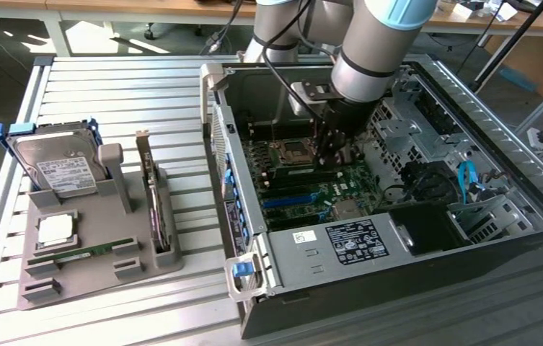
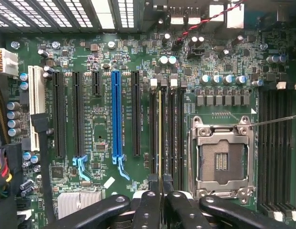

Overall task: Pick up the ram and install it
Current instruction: 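Insert the ram into the slot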

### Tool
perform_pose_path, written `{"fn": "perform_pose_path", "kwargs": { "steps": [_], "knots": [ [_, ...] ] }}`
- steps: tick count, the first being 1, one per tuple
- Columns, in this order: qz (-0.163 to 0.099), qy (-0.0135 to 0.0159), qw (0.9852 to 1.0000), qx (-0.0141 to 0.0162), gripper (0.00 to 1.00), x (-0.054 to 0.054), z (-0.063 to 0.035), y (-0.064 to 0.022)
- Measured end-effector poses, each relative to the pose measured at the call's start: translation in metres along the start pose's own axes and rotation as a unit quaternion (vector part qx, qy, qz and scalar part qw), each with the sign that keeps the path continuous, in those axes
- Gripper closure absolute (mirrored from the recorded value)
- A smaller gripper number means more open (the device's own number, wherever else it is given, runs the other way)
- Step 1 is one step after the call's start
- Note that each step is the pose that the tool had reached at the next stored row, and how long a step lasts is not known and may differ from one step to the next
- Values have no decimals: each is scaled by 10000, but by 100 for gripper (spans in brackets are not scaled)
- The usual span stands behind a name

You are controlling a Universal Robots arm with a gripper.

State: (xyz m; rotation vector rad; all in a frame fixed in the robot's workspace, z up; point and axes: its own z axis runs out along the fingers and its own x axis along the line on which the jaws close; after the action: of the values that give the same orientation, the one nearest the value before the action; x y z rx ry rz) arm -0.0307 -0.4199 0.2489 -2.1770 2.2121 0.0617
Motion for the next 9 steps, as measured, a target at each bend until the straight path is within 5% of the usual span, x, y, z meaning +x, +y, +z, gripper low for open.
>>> {"fn": "perform_pose_path", "kwargs": {
  "steps": [9],
  "knots": [
    [0, 15, 10000, 0, 88, 3, 39, 28]
  ]
}}
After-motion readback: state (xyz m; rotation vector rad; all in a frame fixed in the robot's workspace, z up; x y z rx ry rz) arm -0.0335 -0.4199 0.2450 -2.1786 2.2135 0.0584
